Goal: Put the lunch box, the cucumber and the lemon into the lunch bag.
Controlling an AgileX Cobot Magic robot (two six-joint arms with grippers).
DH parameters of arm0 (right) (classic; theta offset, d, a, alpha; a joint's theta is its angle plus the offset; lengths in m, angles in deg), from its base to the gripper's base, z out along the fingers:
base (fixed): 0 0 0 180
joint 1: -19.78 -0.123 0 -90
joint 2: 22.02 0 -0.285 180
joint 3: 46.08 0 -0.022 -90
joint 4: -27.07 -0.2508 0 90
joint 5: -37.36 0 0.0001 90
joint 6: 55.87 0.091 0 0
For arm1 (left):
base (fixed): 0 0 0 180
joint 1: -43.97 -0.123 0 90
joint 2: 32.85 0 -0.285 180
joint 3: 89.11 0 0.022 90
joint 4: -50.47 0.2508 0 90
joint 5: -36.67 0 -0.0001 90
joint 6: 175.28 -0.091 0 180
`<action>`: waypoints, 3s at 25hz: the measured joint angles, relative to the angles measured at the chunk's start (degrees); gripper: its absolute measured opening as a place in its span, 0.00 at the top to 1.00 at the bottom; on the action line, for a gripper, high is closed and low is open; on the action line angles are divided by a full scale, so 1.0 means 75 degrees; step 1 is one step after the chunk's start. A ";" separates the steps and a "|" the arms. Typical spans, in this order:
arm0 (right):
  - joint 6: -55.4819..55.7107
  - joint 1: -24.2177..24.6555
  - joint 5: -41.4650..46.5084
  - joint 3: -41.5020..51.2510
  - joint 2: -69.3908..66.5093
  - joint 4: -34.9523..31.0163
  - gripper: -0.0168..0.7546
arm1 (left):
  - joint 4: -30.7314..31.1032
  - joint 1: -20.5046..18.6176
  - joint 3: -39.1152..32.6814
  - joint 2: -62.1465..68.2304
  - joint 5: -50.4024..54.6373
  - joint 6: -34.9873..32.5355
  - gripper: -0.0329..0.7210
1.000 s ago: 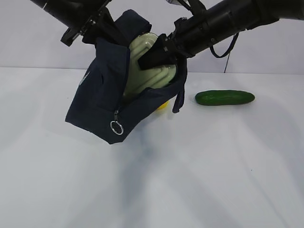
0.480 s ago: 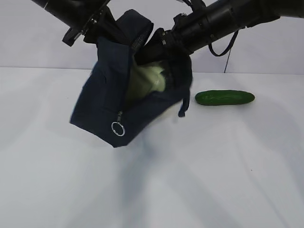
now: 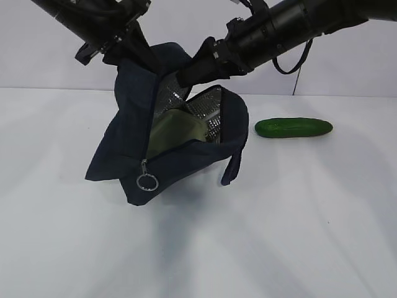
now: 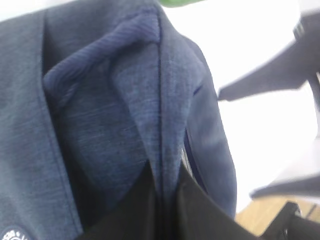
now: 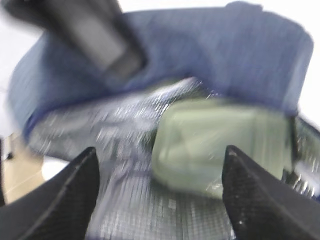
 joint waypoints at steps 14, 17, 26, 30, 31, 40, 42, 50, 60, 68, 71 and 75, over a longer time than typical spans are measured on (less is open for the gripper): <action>0.0883 0.0000 0.0926 -0.0691 0.0000 0.1201 0.24 | 0.0562 -0.0835 0.0000 -0.0092 -0.0083 -0.0017 0.95; 0.1360 0.0000 0.1064 -0.1155 0.0000 0.1895 0.24 | 0.0579 -0.1042 0.0000 -0.0253 -0.0098 -0.0050 0.95; 0.3637 0.0000 0.1164 -0.1677 0.0016 0.4916 0.24 | 0.0650 -0.1127 0.0000 -0.0418 -0.0008 -0.0242 0.95; 0.4867 0.0000 0.0923 -0.1677 0.0016 0.6944 0.24 | 0.0650 -0.1127 0.0000 -0.0418 -0.0008 -0.0273 0.95; 0.4911 0.0000 0.0824 -0.1677 0.0016 0.7434 0.24 | 0.0650 -0.1127 0.0000 -0.0418 -0.0008 -0.0306 0.95; 0.3792 0.0000 0.0567 -0.1690 -0.0629 0.9584 0.24 | 0.0636 -0.1127 0.0000 -0.0418 0.0016 -0.0381 0.95; 0.3378 0.0000 0.0537 -0.1690 -0.0933 0.9798 0.24 | 0.0651 -0.1127 0.0000 -0.0418 0.0016 -0.0418 0.95; 0.2878 0.0000 0.0323 -0.1906 -0.2014 1.0351 0.24 | 0.0651 -0.1127 0.0000 -0.0418 0.0028 -0.0464 0.95; 0.2587 0.0063 0.0219 -0.3207 -0.2897 1.0449 0.24 | 0.0651 -0.1127 0.0000 -0.0418 0.0060 -0.0543 0.95; 0.1935 0.0326 0.0787 -0.3558 -0.3144 1.0578 0.26 | 0.0651 -0.1127 0.0000 -0.0418 0.0120 -0.0624 0.95; 0.1903 0.0356 0.0871 -0.3558 -0.3150 1.0707 0.28 | 0.0651 -0.1127 0.0000 -0.0418 0.0120 -0.0641 0.95; 0.1590 0.0356 0.0738 -0.3558 -0.3162 1.0719 0.29 | 0.0651 -0.1127 0.0000 -0.0418 0.0120 -0.0657 0.95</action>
